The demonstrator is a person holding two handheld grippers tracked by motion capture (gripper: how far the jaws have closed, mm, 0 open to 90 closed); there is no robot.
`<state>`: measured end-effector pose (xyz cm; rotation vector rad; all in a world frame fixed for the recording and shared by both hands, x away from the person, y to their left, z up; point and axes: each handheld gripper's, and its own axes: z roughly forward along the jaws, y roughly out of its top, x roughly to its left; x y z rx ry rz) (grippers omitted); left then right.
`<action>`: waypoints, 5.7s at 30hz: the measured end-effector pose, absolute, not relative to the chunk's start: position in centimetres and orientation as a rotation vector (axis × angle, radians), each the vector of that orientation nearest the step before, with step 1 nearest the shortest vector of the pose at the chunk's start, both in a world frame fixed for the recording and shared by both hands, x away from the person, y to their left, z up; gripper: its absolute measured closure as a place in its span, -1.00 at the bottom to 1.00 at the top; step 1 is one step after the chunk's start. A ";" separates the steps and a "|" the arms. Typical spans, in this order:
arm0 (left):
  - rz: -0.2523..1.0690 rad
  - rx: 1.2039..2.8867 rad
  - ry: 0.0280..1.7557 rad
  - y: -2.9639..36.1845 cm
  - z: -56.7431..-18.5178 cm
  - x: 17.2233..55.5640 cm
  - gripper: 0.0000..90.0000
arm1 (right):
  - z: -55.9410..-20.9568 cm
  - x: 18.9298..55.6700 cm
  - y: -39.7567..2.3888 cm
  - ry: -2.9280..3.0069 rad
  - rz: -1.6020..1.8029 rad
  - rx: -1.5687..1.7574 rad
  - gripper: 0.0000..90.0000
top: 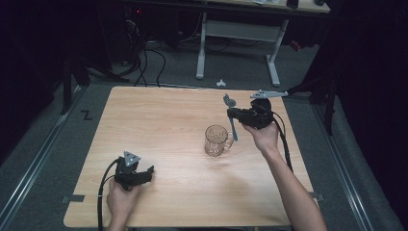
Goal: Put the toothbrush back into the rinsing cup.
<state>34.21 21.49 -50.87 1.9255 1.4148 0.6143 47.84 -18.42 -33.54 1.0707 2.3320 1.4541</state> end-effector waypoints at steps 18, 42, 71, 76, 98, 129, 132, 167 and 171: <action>0.614 1.925 1.415 21.5 -50.9 34.2 -0.50 | -34.1 49.0 -18.0 2.285 1.470 1.102 0.78; 0.615 1.925 1.415 21.5 -50.9 34.2 -0.50 | -34.8 49.7 -17.3 2.252 1.481 1.111 0.78; 0.615 1.925 1.415 21.5 -50.9 34.2 -0.50 | -35.3 49.3 -18.3 2.273 1.454 1.131 0.78; 0.615 1.926 1.415 21.5 -50.9 34.2 -0.50 | -35.4 49.3 -18.6 2.271 1.457 1.137 0.78; 0.615 1.926 1.415 21.5 -50.9 34.2 -0.50 | -36.2 48.8 -19.4 2.279 1.454 1.146 0.78; 0.615 1.925 1.415 21.5 -50.9 34.2 -0.50 | -37.7 48.4 -20.1 2.289 1.443 1.177 0.78; 0.615 1.925 1.415 21.5 -50.9 34.2 -0.50 | -37.7 48.4 -20.0 2.287 1.440 1.175 0.78; 0.615 1.926 1.415 21.5 -50.9 34.2 -0.50 | -39.1 48.0 -20.4 2.306 1.408 1.195 0.78; 0.615 1.926 1.415 21.5 -50.9 34.2 -0.50 | -39.1 47.9 -20.4 2.305 1.406 1.186 0.78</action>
